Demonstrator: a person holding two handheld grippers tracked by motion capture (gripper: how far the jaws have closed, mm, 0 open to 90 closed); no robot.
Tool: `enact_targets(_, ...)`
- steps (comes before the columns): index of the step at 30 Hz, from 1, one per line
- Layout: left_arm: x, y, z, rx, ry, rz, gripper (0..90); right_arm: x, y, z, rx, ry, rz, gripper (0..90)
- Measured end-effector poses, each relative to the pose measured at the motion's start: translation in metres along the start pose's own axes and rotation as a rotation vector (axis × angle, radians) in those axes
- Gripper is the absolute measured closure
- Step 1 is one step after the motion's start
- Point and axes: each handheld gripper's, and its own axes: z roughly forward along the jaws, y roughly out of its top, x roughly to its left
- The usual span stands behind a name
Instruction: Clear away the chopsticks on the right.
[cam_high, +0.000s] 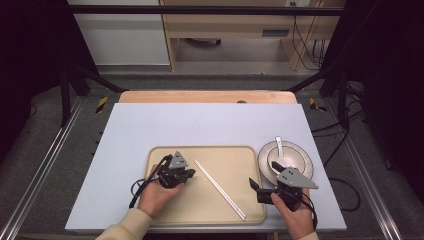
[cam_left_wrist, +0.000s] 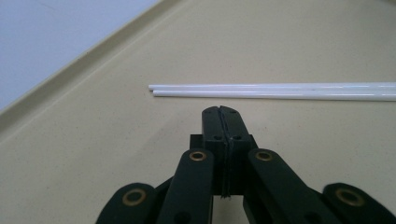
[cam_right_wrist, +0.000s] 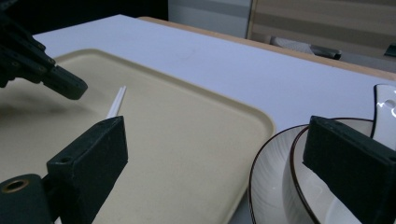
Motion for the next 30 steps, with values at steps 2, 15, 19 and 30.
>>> enact_targets(2,-0.001,0.001,0.003,0.006,0.002,0.000,89.7,0.000,0.001,-0.003,-0.021,-0.007,-0.003,5.8)
enact_targets(15,0.002,0.012,0.029,0.023,-0.012,0.005,89.7,-0.006,-0.002,-0.008,-0.031,-0.013,-0.014,6.4)
enact_targets(19,0.002,0.019,0.035,0.024,-0.005,0.029,89.6,-0.005,-0.002,-0.010,-0.030,-0.021,-0.024,6.5)
enact_targets(30,-0.003,0.039,0.056,0.024,-0.032,0.089,89.7,-0.008,-0.004,-0.012,-0.036,-0.047,-0.018,6.5)
